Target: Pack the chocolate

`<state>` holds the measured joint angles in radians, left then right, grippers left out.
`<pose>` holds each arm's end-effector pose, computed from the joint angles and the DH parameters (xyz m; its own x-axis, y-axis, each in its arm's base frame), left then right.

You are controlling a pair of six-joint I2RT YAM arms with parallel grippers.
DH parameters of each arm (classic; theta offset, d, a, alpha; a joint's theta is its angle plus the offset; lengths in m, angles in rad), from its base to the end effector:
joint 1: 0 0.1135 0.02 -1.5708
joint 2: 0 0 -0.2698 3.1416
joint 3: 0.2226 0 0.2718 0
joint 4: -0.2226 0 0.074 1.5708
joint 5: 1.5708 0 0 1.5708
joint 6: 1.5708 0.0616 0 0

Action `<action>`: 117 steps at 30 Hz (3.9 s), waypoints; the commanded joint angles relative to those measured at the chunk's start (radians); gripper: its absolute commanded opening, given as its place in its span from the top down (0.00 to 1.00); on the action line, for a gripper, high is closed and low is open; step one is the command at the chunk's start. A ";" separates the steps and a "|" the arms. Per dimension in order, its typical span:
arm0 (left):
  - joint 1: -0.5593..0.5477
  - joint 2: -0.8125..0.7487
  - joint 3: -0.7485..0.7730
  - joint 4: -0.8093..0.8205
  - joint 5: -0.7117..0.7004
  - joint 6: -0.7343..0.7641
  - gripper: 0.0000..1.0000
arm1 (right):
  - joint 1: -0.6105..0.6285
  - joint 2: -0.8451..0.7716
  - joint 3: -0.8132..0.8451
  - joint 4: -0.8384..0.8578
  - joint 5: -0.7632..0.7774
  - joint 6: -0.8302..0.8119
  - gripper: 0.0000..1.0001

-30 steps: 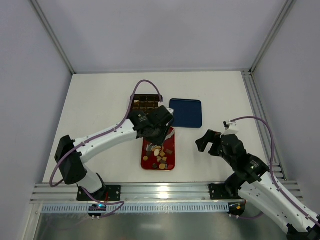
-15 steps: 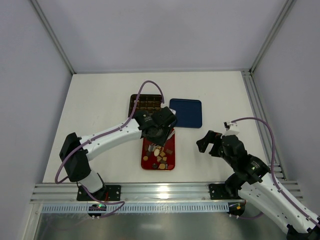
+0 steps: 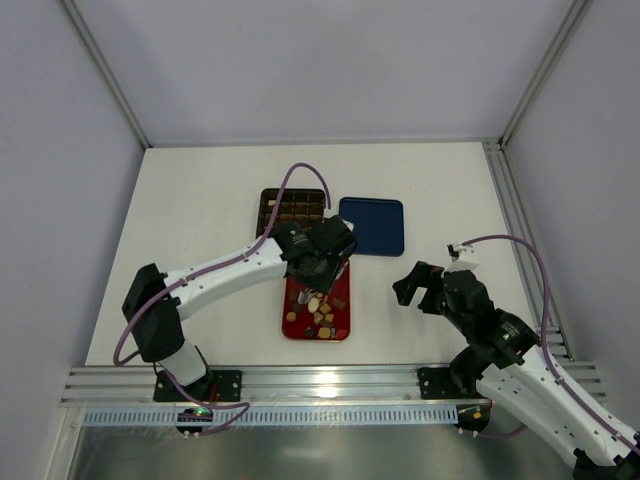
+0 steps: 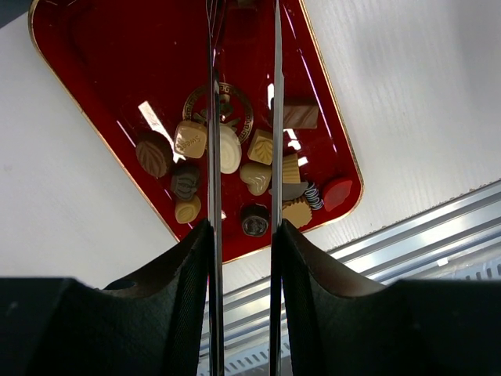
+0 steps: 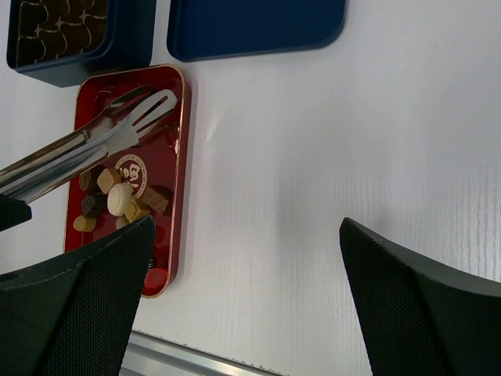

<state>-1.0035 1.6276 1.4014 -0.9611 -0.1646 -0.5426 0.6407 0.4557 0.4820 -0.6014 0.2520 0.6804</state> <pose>0.2006 -0.2961 0.2569 -0.8393 0.3694 -0.3989 0.4269 0.9021 -0.0631 0.1321 0.0793 0.2265 -0.5976 0.3144 -0.7376 -0.0453 0.9052 0.4225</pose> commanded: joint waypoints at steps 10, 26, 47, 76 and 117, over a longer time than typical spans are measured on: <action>-0.014 0.002 0.031 0.004 -0.041 -0.007 0.65 | 0.004 -0.006 -0.006 0.025 0.010 0.004 0.00; -0.014 -0.032 0.033 -0.033 -0.078 0.010 0.67 | 0.004 0.006 0.000 0.031 0.004 0.001 0.00; -0.014 -0.130 0.031 -0.076 -0.101 0.009 0.68 | 0.004 0.012 -0.013 0.049 -0.003 0.008 0.00; 0.330 0.029 0.366 -0.065 -0.087 0.161 0.68 | 0.004 0.070 0.013 0.054 -0.006 -0.008 0.00; 0.422 0.215 0.485 -0.042 -0.039 0.201 0.60 | 0.004 0.098 0.000 0.083 -0.030 0.001 0.00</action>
<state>-0.5838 1.9118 1.8473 -1.0031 -0.2237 -0.3538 0.6407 0.5507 0.4664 -0.5533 0.2234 0.6838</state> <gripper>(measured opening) 0.398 0.996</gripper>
